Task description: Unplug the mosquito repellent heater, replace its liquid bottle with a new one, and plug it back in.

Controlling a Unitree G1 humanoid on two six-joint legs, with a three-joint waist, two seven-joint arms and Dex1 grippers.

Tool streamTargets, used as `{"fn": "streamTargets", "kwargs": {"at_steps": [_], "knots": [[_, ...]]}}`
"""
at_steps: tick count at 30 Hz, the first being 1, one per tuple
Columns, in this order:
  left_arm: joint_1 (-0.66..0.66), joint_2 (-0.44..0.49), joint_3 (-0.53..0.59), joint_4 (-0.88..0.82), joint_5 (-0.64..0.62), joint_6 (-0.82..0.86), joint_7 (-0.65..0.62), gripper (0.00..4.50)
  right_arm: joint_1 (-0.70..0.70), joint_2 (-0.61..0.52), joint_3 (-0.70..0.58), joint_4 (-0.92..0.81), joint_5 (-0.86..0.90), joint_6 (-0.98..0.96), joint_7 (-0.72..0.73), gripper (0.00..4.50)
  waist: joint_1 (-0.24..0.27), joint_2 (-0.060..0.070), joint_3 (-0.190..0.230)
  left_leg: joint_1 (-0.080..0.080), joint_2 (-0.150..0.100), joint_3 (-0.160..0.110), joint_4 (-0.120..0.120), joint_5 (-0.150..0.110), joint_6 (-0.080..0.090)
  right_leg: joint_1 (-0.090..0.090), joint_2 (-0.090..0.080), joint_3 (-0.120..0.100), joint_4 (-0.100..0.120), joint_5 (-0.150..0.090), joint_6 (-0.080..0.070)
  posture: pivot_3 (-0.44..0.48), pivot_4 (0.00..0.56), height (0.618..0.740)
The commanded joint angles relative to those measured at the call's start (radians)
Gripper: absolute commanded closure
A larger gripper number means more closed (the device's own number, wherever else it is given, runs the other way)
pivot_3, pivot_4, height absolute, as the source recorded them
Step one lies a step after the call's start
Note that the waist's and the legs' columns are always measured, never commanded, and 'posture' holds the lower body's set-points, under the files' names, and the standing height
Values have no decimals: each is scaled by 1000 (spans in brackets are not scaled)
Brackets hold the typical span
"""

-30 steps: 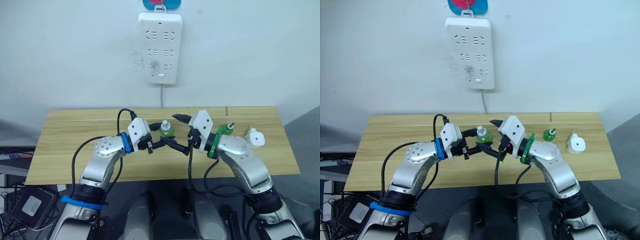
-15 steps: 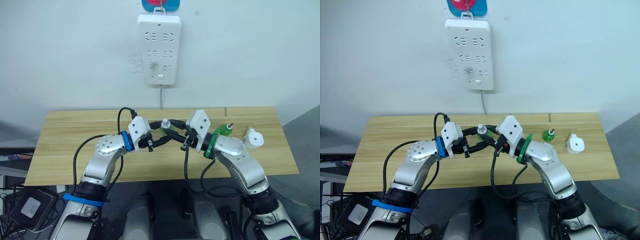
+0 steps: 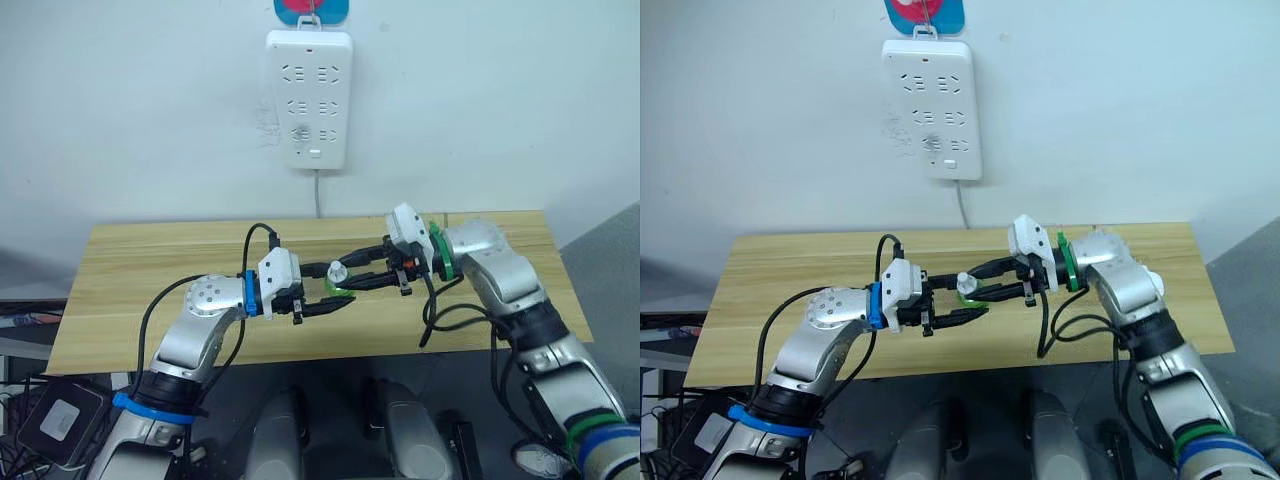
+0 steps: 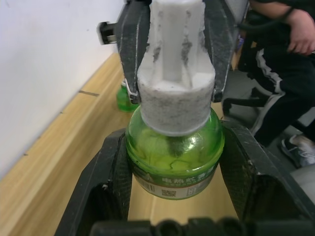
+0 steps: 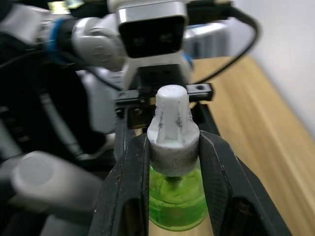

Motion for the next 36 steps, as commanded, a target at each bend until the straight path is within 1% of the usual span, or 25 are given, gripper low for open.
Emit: {"fn": "streamTargets", "kwargs": {"at_steps": [1, 5, 8, 10, 13, 15, 17, 18, 20, 24, 26, 30, 33, 36], "knots": [[3, 2, -15, -51, -22, -11, -35, 2258, -27, -10, -28, 52, -9, -40, 30, 2443, 3, 0, 0, 0, 0, 0, 0, 0, 0, 0, 0, 0, 0, 0, 0, -143, 291, 740], [-1, -1, 5, -35, -15, -15, -15, 2258, 11, -60, -61, 23, -6, -21, 23, 1034, 11, 0, 0, -1, -2, 2, 1, 0, 0, 0, -3, 1, -1, 0, 0, -138, 292, 740], [-9, -3, 25, -13, -14, -15, 5, 2258, 73, -110, -107, -46, 1, 17, -29, 19, 18, 0, 0, -1, -2, 1, 1, 0, 0, 0, -3, 0, -1, 0, 0, -142, 292, 740], [-11, -5, 35, 0, -12, -17, 18, 2258, 123, -136, -129, -108, 1, 46, -68, 19, 20, 0, 0, -1, -2, 1, 1, 0, 0, 0, -3, 0, -1, 0, 0, -144, 292, 740], [-20, -20, 58, 14, -23, 7, 56, 2258, 225, -138, -146, -266, -11, 94, -189, 19, 20, 0, 0, -1, -1, 1, 1, 0, 0, 0, -2, 0, -1, 0, 0, -152, 292, 740], [-26, -28, 64, 20, -20, 8, 71, 2258, 266, -93, -144, -377, -14, 140, -303, 19, 12, 0, 0, -1, -1, 1, 1, 0, 0, 0, -2, 0, -1, 0, 0, -153, 292, 740], [-27, -30, 65, 24, -16, 6, 76, 2258, 280, -40, -128, -451, -27, 176, -403, 19, 2, 0, 0, 0, -1, 1, 1, 1, -1, 0, -2, 1, 0, 0, 0, -156, 290, 740], [-29, -31, 64, 25, -15, 6, 78, 2258, 280, 1, -115, -473, -43, 187, -462, 19, 0, 0, 0, 0, 0, 1, 1, 1, -2, 0, -2, 1, 1, 0, 0, -159, 290, 740], [-30, -32, 61, 25, -13, 4, 78, 2258, 274, 59, -88, -492, -62, 210, -535, 19, 0, 0, 0, 0, 0, 1, 1, 2, -3, 0, -1, 1, 1, 1, -1, -162, 286, 740], [-35, -33, 55, 26, -10, 2, 74, 2258, 245, 140, -49, -434, -117, 194, -627, 19, 4, 0, -1, 0, -1, 1, 1, 2, -3, 0, -1, 1, 1, 1, -1, -162, 284, 740], [-36, -30, 52, 25, -10, 1, 68, 2258, 235, 152, -41, -396, -137, 171, -642, 19, 5, 0, -1, 0, -1, 1, 1, 2, -3, 0, -1, 2, 0, 1, 0, -162, 284, 740], [-34, -27, 54, 20, -12, 6, 66, 2258, 224, 129, -63, -354, -143, 143, -632, 19, 9, 0, -1, -1, -2, 1, 1, 2, -3, 0, -1, 1, 0, 1, 0, -161, 283, 740], [-30, -23, 57, 17, -13, 10, 67, 2258, 234, 69, -107, -358, -119, 143, -598, 19, 8, 0, -1, -1, -1, 1, 1, 2, -3, 0, -1, 1, 0, 1, 0, -161, 283, 740], [-22, -20, 58, 9, -17, 15, 68, 2258, 261, -18, -147, -399, -64, 165, -531, 19, 9, 0, -1, -1, -1, 1, 1, 2, -3, 0, -1, 1, 0, 1, 0, -167, 292, 740]]}}
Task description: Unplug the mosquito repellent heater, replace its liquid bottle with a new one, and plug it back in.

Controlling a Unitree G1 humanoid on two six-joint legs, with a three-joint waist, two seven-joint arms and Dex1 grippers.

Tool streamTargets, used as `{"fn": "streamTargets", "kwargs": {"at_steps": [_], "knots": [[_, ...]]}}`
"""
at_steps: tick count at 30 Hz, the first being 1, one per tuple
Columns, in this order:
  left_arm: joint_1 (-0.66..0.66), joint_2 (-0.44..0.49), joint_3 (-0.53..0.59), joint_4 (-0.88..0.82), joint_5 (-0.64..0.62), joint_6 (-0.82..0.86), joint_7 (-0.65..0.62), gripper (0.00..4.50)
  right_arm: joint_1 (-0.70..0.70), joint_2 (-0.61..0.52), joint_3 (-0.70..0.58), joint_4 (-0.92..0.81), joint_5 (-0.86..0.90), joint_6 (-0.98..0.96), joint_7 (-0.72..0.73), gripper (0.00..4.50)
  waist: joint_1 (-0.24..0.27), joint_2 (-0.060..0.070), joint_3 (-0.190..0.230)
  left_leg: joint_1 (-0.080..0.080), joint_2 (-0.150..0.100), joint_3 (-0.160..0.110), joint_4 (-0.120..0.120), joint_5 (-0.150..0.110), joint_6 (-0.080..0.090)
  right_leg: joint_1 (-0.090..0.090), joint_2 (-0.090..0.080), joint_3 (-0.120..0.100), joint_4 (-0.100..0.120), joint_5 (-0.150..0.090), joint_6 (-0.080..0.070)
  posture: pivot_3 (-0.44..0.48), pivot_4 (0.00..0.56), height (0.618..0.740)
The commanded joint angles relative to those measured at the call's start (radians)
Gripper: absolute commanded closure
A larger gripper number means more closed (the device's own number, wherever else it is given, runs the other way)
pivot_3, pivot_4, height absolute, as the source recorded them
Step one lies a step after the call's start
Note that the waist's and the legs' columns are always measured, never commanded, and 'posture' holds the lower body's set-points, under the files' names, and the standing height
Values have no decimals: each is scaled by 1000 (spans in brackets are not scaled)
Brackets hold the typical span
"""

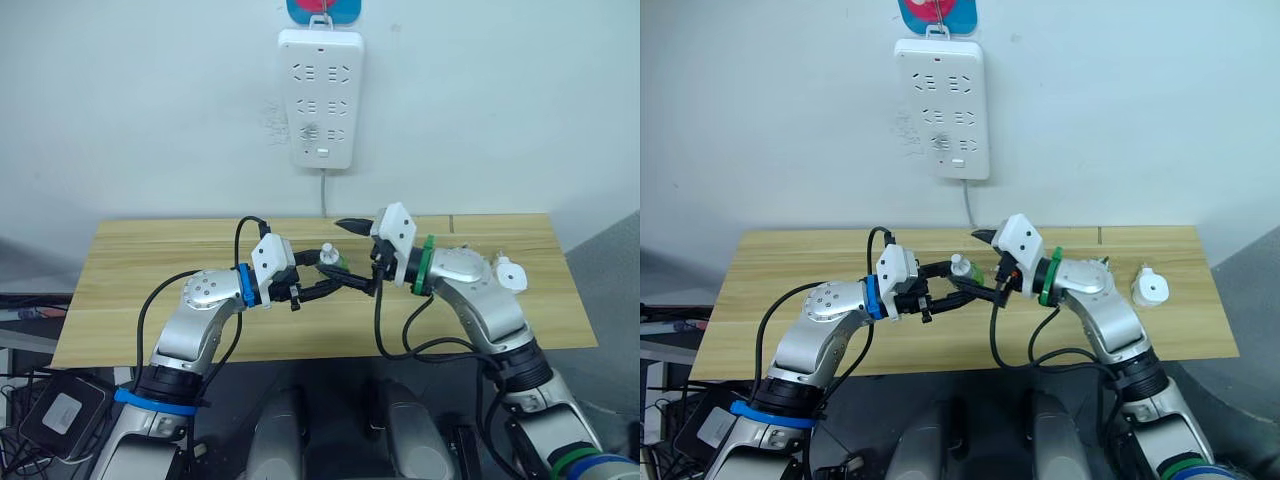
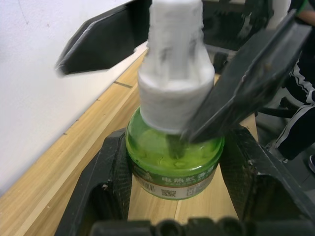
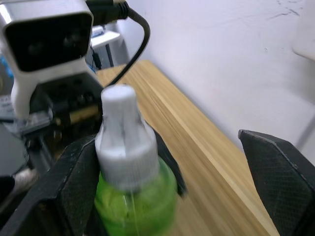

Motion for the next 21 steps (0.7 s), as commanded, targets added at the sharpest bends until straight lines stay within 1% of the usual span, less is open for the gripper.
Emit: {"fn": "streamTargets", "kwargs": {"at_steps": [1, 3, 5, 8, 11, 14, 17, 21], "knots": [[11, 9, 11, -45, -19, -5, -12, 2258, 32, -101, -97, -60, 63, 25, 66, 19, 1, 0, 0, 0, 0, 0, 0, 0, 0, 0, 0, 0, 0, 0, 0, -167, 292, 740], [15, 11, 11, -48, -22, -3, -14, 2258, 44, -146, -109, -99, 113, 56, 110, 19, 0, 0, 0, 0, 0, 0, 0, 0, 0, 0, 0, 0, 0, 0, 0, -170, 294, 740], [14, 12, 10, -44, -22, -5, -15, 2258, 53, -165, -111, -134, 156, 86, 136, 19, -2, 0, 0, 0, 0, 0, 0, 0, 0, 0, 0, 0, 0, 0, 0, -176, 296, 740], [4, 7, 7, -33, -19, -9, -15, 2258, 57, -134, -80, -171, 181, 115, 122, 19, -14, 0, 0, 1, 2, 0, -1, 0, 0, 0, 1, 0, 0, 0, 0, -177, 295, 740], [-5, 2, 4, -29, -17, -11, -15, 2258, 46, -65, -32, -178, 158, 115, 66, 19, -18, 0, 0, 1, 2, 0, -1, 0, 0, 0, 1, 0, 1, 0, 0, -173, 294, 740], [-9, 3, 4, -31, -18, -8, -17, 2258, 29, -8, 5, -138, 100, 83, 7, 19, -18, 0, 0, 1, 1, 0, -1, 0, 0, 0, 1, 0, 1, 0, 0, -173, 294, 740], [-8, 7, 5, -32, -19, -7, -21, 2258, -10, 49, 29, -49, 19, 28, -66, 19, -18, 0, 0, 0, 0, 0, 0, 0, 0, 0, 0, 1, 0, 0, 0, -171, 295, 740], [-7, 7, 2, -37, -20, -3, -20, 2258, -45, 74, 22, 33, -18, -18, -81, 19, -17, 0, 0, 0, 0, 0, 0, 0, 0, 0, 0, 1, 0, 0, 0, -170, 294, 740]]}}
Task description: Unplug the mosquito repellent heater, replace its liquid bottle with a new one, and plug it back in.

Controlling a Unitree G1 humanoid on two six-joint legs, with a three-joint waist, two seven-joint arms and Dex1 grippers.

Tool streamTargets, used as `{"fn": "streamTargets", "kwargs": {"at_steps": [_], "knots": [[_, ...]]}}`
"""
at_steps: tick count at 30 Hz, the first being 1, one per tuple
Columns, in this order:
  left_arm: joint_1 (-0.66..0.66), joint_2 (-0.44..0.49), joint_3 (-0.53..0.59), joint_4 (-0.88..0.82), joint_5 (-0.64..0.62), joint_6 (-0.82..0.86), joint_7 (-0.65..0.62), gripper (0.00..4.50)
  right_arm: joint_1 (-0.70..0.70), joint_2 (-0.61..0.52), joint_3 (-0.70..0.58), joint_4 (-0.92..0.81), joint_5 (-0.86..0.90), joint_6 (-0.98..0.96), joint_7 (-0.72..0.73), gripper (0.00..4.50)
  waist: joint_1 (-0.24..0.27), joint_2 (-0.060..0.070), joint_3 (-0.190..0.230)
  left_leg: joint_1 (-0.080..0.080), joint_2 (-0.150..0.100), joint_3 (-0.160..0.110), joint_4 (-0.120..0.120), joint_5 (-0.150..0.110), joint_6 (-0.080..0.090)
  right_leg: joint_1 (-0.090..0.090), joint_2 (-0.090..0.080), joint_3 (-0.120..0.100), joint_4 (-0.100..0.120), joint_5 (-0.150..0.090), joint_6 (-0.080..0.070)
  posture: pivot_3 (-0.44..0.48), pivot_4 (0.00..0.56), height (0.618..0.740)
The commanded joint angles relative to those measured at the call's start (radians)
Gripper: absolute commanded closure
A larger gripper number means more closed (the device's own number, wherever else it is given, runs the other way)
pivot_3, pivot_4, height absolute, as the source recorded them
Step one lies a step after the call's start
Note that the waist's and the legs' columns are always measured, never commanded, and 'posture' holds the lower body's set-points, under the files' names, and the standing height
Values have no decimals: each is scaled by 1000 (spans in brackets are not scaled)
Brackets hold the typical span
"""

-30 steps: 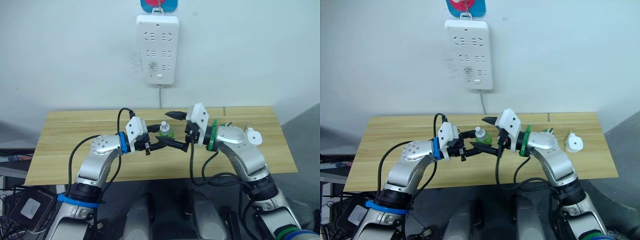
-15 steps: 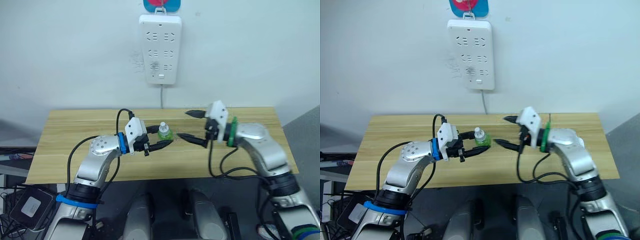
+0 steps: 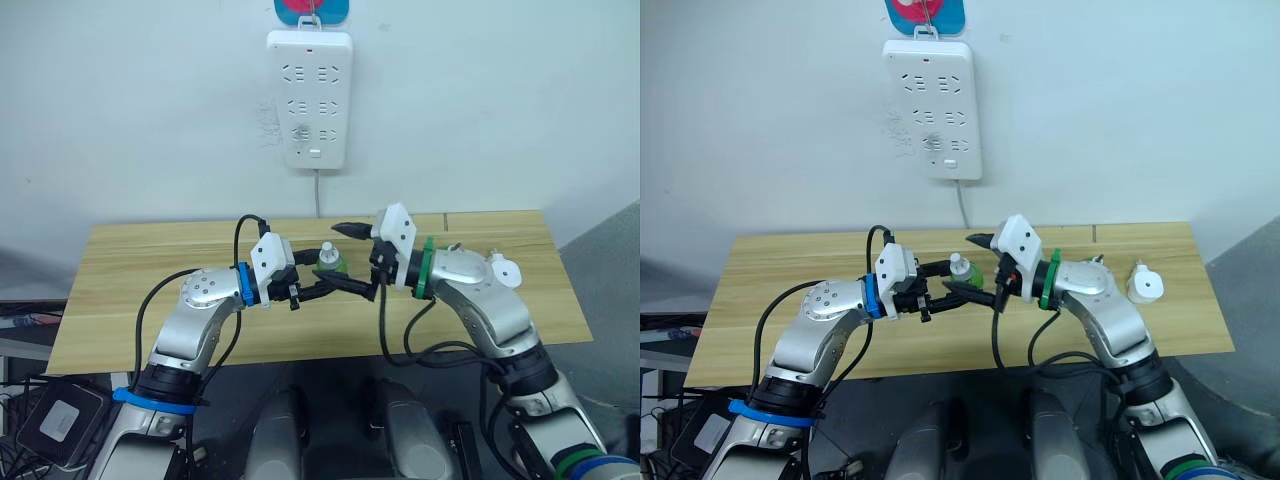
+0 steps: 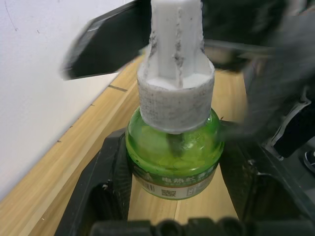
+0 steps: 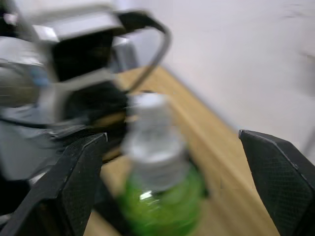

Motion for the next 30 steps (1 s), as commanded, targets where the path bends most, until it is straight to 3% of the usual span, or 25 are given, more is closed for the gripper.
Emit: {"fn": "streamTargets", "kwargs": {"at_steps": [1, 5, 13, 15, 19, 30], "knots": [[-2, 0, 2, -33, -16, -3, -11, 2258, -21, 2, -17, 26, -20, -52, -7, 19, 1, 0, 0, 0, 0, 0, 0, 0, 0, 0, 0, 0, 0, 0, 0, -170, 294, 740], [-2, 6, 8, -29, -18, -2, -12, 2258, -21, -79, -83, 28, 12, -55, 52, 19, 9, 0, 0, 0, 0, 0, 0, 0, 0, 0, 0, 0, -1, 0, 0, -170, 294, 740], [9, 10, 10, -33, -20, 0, -14, 2258, 41, -249, -148, -141, 224, 114, 224, 19, 14, 0, 0, 0, 0, 0, 0, 0, 0, 0, 0, 0, -1, 0, 0, -185, 302, 740], [3, 7, 7, -27, -18, -2, -15, 2258, 42, -241, -153, -165, 274, 170, 223, 19, 5, 0, 0, 0, 1, 0, -1, 0, 0, 0, 1, 0, 0, 0, 0, -185, 302, 740], [-10, 0, 4, -19, -15, -1, -19, 2258, 14, -184, -136, -194, 291, 225, 155, 838, 1, 0, 0, 0, 1, 0, -1, 0, 0, 0, 1, 0, 0, 0, 0, -188, 299, 740], [1, -1, 1, -40, -15, 2, -27, 2258, -23, -56, -42, -172, 225, 230, 64, 838, 6, 0, 0, 0, 0, 0, 0, 0, 0, 0, 0, 0, 0, 0, 0, -171, 296, 740]]}}
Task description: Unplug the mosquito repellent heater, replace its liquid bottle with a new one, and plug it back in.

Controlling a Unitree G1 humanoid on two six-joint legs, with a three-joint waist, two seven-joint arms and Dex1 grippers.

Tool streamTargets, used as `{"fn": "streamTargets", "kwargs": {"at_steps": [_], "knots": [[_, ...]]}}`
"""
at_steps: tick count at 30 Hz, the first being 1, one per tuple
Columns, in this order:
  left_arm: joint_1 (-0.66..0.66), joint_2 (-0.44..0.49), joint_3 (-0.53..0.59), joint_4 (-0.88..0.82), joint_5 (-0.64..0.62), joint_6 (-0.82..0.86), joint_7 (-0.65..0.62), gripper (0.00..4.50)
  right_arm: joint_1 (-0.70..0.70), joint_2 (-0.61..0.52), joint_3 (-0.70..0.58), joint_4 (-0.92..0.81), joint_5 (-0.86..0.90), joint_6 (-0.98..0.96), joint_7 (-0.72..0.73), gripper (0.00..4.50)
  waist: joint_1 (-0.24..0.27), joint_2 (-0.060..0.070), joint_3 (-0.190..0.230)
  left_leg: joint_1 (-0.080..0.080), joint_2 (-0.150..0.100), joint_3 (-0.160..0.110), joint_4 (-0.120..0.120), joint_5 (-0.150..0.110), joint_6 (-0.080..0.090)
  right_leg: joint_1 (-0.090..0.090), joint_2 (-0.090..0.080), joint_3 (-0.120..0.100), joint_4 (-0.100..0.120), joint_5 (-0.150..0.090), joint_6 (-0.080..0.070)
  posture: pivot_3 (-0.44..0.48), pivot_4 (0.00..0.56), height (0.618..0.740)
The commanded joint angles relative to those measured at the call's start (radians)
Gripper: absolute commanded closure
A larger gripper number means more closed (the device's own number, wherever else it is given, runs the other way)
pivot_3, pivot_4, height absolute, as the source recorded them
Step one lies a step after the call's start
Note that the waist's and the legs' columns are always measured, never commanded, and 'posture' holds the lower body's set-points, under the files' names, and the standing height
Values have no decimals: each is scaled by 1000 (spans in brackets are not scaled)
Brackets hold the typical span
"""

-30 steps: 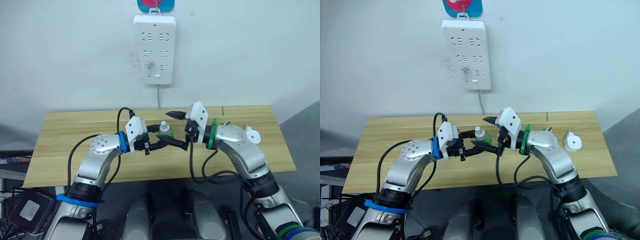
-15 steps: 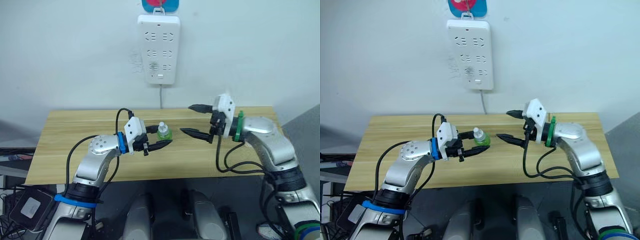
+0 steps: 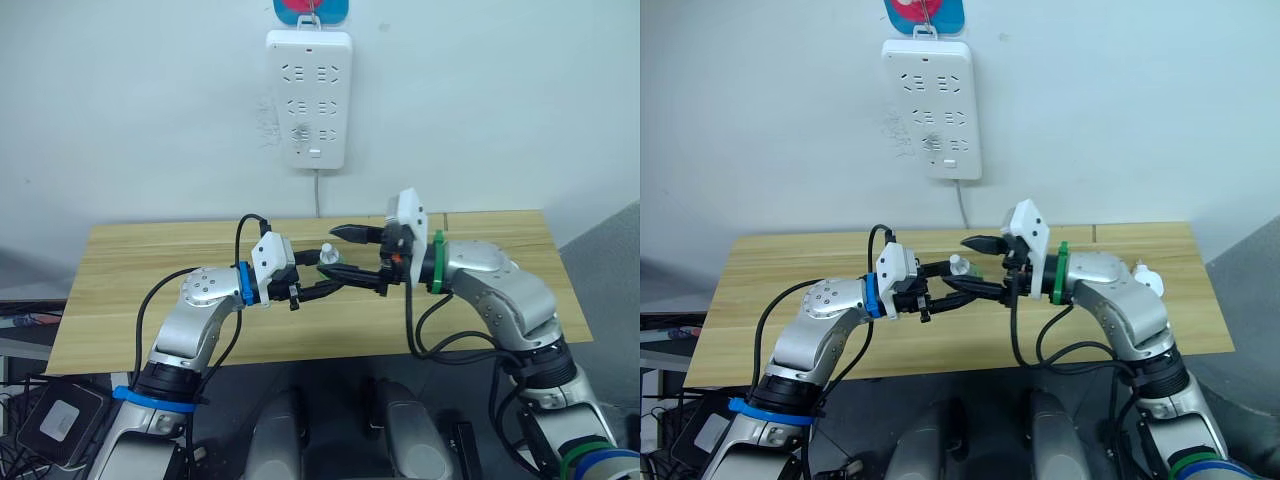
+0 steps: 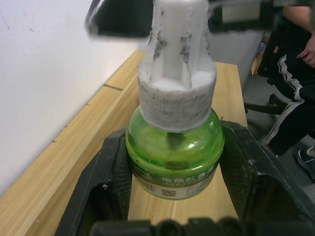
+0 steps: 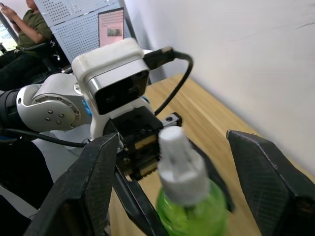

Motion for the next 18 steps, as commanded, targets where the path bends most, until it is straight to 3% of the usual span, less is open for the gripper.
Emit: {"fn": "streamTargets", "kwargs": {"at_steps": [1, 11, 15, 18], "knots": [[12, -1, 2, -46, -15, -10, -6, 2258, -12, 1, 0, -18, -7, -23, 2, 838, 2, 0, 0, 0, 0, 0, 0, 0, 0, 0, 0, 0, 0, 0, 0, -171, 296, 740], [41, 4, 5, -74, -17, -2, 4, 2258, -3, -5, 7, -21, 0, -27, 37, 4245, 4, 0, 0, 0, 0, 0, 0, 0, 0, 0, 0, 0, 0, 0, 0, -160, 294, 740], [47, 5, 3, -78, -16, -1, 4, 2258, -15, 10, -17, -59, 42, -8, 40, 4238, 6, 0, 0, 0, 0, 0, 0, 0, 0, 0, 0, 0, 0, 0, 0, -160, 294, 740], [50, 8, 6, -69, -12, -6, 4, 2258, -137, 76, -127, -133, 209, 136, -68, 4238, 0, 0, 0, 0, 0, 0, 0, 0, 0, -1, 0, 0, 0, 0, 0, -161, 299, 740]]}}
